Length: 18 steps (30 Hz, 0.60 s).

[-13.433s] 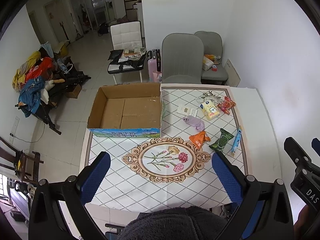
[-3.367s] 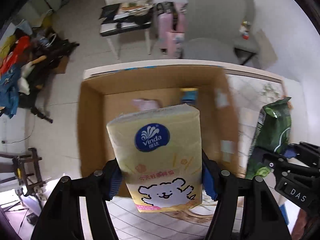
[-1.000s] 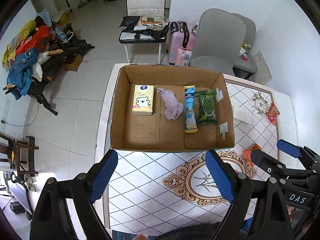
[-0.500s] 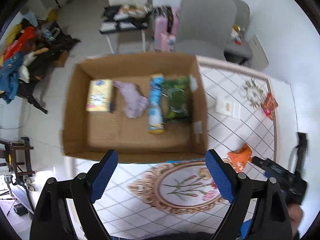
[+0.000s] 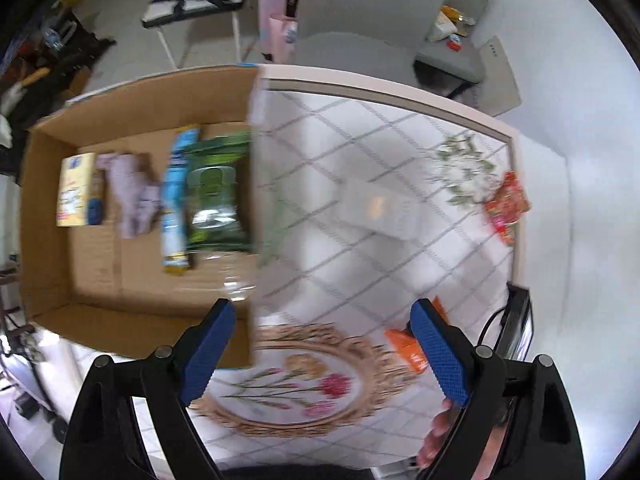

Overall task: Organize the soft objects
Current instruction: 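Grasp the orange snack bag with the right gripper while the left grasps the white cigarette box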

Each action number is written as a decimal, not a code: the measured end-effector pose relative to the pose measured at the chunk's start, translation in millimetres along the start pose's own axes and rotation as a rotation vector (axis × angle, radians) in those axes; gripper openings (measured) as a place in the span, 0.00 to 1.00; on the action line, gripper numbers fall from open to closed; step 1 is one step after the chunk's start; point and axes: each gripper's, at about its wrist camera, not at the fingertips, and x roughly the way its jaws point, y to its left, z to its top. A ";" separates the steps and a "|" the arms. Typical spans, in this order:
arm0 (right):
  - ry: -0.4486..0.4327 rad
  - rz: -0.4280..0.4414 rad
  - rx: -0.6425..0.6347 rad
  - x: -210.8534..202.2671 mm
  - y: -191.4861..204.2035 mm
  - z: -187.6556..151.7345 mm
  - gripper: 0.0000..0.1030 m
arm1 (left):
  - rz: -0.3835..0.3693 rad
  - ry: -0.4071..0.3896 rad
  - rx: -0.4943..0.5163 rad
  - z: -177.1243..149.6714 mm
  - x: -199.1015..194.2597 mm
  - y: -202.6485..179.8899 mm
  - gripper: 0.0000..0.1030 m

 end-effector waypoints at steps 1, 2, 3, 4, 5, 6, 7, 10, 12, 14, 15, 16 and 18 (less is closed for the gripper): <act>-0.013 -0.011 -0.009 -8.0 -7.1 7.7 0.49 | -0.022 0.024 -0.008 6.3 7.7 -9.2 0.87; -0.019 -0.021 -0.015 -13.5 -9.3 15.0 0.49 | -0.041 0.047 -0.023 12.5 16.2 -17.6 0.87; -0.028 -0.029 -0.022 -19.7 -15.5 23.7 0.49 | -0.063 0.069 -0.044 20.0 26.7 -26.8 0.87; -0.036 -0.034 -0.021 -25.3 -21.8 31.7 0.49 | -0.082 0.089 -0.061 26.4 36.6 -34.8 0.87; -0.046 -0.038 -0.016 -32.5 -29.8 41.6 0.49 | -0.099 0.112 -0.084 35.0 50.7 -44.3 0.87; -0.054 -0.040 -0.015 -36.8 -34.8 46.5 0.49 | -0.100 0.125 -0.104 41.6 62.2 -50.9 0.87; -0.070 -0.042 -0.012 -43.2 -39.9 54.2 0.49 | -0.096 0.132 -0.119 46.0 70.6 -54.8 0.87; -0.120 -0.055 -0.015 -61.7 -53.9 71.8 0.49 | -0.072 0.174 -0.204 62.0 109.0 -59.8 0.87; -0.143 -0.052 -0.018 -70.0 -57.3 78.7 0.49 | -0.053 0.213 -0.264 69.9 133.7 -58.0 0.87; -0.172 -0.045 -0.023 -79.0 -59.3 86.3 0.49 | -0.032 0.242 -0.310 77.9 153.8 -56.1 0.87; -0.178 -0.040 -0.026 -80.9 -60.3 87.5 0.49 | -0.009 0.259 -0.336 82.9 164.5 -54.7 0.87; -0.182 -0.035 -0.028 -81.9 -60.8 88.0 0.49 | 0.009 0.266 -0.353 87.1 171.7 -53.9 0.87; -0.189 -0.019 -0.027 -86.4 -62.3 93.7 0.49 | 0.079 0.276 -0.372 98.7 184.9 -54.4 0.88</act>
